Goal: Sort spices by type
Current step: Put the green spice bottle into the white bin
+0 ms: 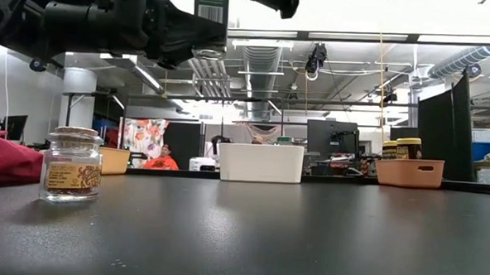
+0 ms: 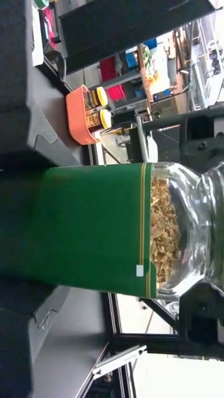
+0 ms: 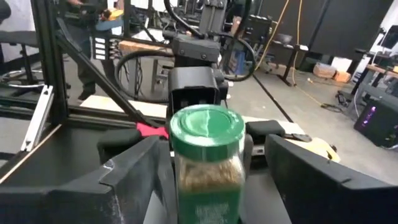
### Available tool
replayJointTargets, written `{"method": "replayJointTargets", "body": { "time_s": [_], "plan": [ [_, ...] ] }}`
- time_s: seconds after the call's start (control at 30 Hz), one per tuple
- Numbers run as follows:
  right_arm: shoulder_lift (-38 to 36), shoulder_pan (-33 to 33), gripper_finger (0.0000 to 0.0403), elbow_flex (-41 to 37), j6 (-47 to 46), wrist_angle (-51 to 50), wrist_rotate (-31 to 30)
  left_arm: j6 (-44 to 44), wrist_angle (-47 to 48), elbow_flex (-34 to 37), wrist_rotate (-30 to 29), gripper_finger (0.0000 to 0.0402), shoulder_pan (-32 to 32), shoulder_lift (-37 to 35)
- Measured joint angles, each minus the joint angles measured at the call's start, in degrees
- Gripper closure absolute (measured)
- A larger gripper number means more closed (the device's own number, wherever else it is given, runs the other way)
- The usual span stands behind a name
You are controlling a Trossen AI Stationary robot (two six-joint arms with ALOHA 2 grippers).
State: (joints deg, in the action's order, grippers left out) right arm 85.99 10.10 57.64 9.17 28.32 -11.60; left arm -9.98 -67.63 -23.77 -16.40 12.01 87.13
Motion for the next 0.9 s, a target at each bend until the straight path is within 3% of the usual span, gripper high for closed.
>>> {"method": "replayJointTargets", "body": {
  "time_s": [0.3, 0.47, 0.63, 0.77, 0.9],
  "plan": [
    [4.75, -0.65, 0.01, 5.89, 1.43, -2.64, -0.01, -0.07, 0.12, -0.81, 0.07, 0.0228, 0.07, 0.52],
    [4.99, -0.76, 0.0137, 6.38, 2.12, -2.73, 0.01, -0.06, 0.19, -0.59, 0.06, 0.0228, 0.07, 0.5],
    [4.97, -0.76, 0.0208, 6.38, 2.37, -2.84, 0.07, -0.06, 0.19, -0.59, -0.09, 0.0228, 0.07, 0.48],
    [4.95, -0.96, 0.0208, 6.38, 2.0, -2.95, 0.14, 0.02, 0.23, -0.57, -0.13, 0.0228, 0.07, 0.46],
    [4.95, -1.7, 0.0208, 6.36, 0.79, -3.25, 0.07, 0.34, 0.21, -0.57, -0.76, 0.0161, 0.07, 0.46]
  ]
}}
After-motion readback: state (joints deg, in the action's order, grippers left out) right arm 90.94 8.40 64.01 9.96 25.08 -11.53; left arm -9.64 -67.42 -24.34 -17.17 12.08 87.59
